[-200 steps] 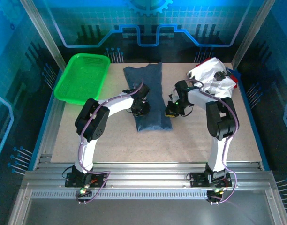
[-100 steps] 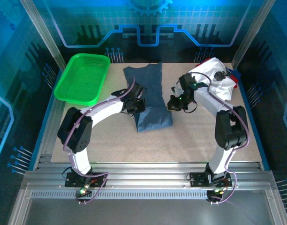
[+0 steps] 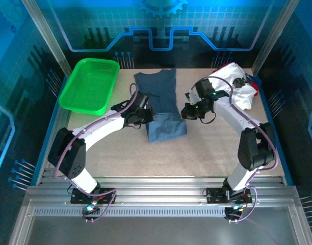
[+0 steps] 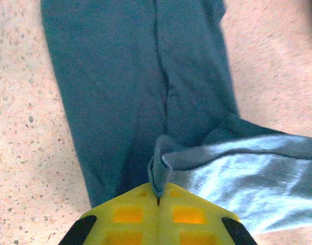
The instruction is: Fold and stack the t-shirts
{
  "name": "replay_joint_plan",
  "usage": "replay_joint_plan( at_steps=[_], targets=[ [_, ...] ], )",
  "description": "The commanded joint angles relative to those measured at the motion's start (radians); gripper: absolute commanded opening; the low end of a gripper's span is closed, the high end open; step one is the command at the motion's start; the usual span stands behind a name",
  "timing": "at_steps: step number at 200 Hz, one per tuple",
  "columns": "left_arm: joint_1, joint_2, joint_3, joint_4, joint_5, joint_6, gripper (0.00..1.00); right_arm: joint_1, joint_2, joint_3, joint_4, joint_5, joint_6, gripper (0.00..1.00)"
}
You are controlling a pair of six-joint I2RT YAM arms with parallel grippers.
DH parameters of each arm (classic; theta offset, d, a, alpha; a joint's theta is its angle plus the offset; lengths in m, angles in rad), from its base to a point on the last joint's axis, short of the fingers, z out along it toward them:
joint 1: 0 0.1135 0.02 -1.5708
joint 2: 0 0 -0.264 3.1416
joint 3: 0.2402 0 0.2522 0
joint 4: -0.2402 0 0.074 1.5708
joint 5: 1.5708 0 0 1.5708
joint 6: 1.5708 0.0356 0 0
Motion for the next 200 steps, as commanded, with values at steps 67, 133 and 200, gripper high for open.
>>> replay_joint_plan(
  at_steps=[67,133,200],
  targets=[
    [0.056,-0.032,0.102,-0.011,-0.057,0.044,0.0,0.011,0.168,0.365,-0.081,-0.016,-0.068,0.0],
    [0.129,0.051,0.204,-0.002,-0.036,0.097,0.0,0.002,0.392,0.689,-0.179,-0.002,-0.089,0.0],
    [0.194,0.143,0.278,0.005,-0.031,0.119,0.0,-0.012,0.579,0.938,-0.248,-0.008,-0.08,0.0]
  ],
)
